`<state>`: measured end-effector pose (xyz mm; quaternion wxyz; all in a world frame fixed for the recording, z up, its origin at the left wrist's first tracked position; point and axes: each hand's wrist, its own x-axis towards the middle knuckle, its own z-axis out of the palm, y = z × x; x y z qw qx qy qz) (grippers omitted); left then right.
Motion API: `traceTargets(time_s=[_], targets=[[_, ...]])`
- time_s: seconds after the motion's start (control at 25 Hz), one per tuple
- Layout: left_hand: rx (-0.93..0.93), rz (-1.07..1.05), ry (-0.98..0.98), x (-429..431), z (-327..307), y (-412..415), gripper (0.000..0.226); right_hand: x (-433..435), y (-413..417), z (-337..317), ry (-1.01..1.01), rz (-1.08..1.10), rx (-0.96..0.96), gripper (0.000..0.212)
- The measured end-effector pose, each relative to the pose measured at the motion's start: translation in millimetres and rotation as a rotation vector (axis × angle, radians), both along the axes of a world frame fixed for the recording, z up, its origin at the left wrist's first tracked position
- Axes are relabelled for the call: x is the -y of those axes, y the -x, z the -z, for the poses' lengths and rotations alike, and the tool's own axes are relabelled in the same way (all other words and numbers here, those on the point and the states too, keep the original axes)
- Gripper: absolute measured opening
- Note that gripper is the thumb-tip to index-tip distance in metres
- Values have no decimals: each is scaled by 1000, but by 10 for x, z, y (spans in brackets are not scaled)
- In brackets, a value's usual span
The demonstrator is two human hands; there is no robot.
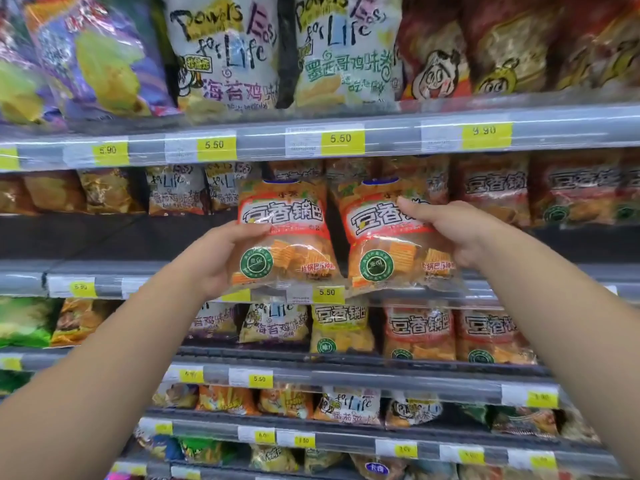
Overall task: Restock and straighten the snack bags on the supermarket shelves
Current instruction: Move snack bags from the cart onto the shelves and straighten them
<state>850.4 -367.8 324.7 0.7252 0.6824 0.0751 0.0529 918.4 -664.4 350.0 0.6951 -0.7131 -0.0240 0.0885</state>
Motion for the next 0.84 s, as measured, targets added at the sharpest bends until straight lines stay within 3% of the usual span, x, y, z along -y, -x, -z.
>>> traceTargets(time_s=[0.12,0.28,0.4,0.48,0.6,0.68,0.76,0.84], targets=[[-59,-4,-11,-91,-71,-114,6,-162,-104,-16,21,9,-10,64],[-93,14,-19,-293,-153,-342,11,-376,-311,-16,4,8,-21,55],[-80,12,-93,-381,-128,-539,5,-469,-463,26,14,48,-29,90],[-90,29,-107,-450,-66,-647,7,-539,-511,102,68,16,-59,98],[-118,36,-71,-583,13,-764,44,-616,-506,139,78,-125,-109,56],[-144,40,-61,-658,23,-838,71,-639,-552,156,35,-143,-114,45],[-157,43,-55,-740,14,-920,96,-683,-626,152,28,-110,-90,59],[-146,74,-73,-823,1,-1021,120,-709,-775,205,69,-79,-47,90]])
